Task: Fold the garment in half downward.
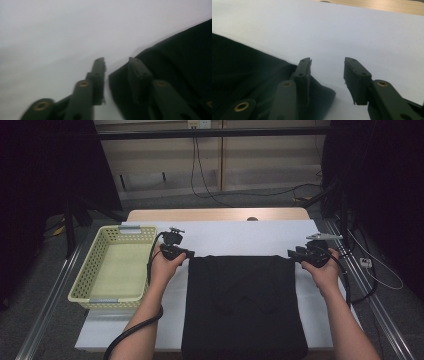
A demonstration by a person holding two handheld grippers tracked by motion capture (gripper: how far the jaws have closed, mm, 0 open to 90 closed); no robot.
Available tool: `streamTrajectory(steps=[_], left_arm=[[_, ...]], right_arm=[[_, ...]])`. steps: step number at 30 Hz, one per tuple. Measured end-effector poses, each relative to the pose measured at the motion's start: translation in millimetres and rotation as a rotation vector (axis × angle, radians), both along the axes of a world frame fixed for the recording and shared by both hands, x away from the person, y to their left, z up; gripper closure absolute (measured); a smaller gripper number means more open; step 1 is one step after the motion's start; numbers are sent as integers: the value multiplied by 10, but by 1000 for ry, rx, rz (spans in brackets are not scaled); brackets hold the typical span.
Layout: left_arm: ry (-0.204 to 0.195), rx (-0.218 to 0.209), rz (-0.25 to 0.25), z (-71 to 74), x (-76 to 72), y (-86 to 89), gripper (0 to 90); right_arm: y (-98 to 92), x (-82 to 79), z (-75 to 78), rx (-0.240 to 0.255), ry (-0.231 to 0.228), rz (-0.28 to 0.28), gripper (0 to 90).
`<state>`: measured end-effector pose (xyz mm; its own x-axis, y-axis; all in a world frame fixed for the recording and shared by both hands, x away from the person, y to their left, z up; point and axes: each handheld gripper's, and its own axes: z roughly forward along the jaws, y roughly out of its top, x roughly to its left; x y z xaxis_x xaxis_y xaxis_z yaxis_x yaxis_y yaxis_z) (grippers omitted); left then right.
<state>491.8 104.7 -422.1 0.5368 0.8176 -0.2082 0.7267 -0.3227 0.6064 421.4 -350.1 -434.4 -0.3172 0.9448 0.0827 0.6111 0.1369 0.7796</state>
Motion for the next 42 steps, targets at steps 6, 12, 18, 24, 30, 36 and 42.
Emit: streamTrajectory(steps=[6, 12, 18, 24, 30, 36, 42], left_arm=[[-18, -21, -83, 35, -149, -70, 274], [-52, -56, -160, 76, -388, -171, 192], [-64, -72, -235, 92, -607, -286, 162], [-76, -79, -296, 92, -840, -445, 161], [-83, -63, -352, 25, -1080, -599, 156], [-72, -15, -427, -58, -1248, -641, 316], [-61, 31, -400, -174, -1368, -461, 444]], right_arm=[[112, -176, 77, 4, 3, 78, 455], [324, -448, 75, -11, 15, 157, 381], [482, -707, 0, -20, 7, 201, 370], [593, -952, -46, -26, 5, 242, 336], [655, -1135, -53, -43, -1, 253, 327], [747, -1296, -77, -64, 0, 280, 326], [786, -1431, -106, -99, 1, 295, 332]])
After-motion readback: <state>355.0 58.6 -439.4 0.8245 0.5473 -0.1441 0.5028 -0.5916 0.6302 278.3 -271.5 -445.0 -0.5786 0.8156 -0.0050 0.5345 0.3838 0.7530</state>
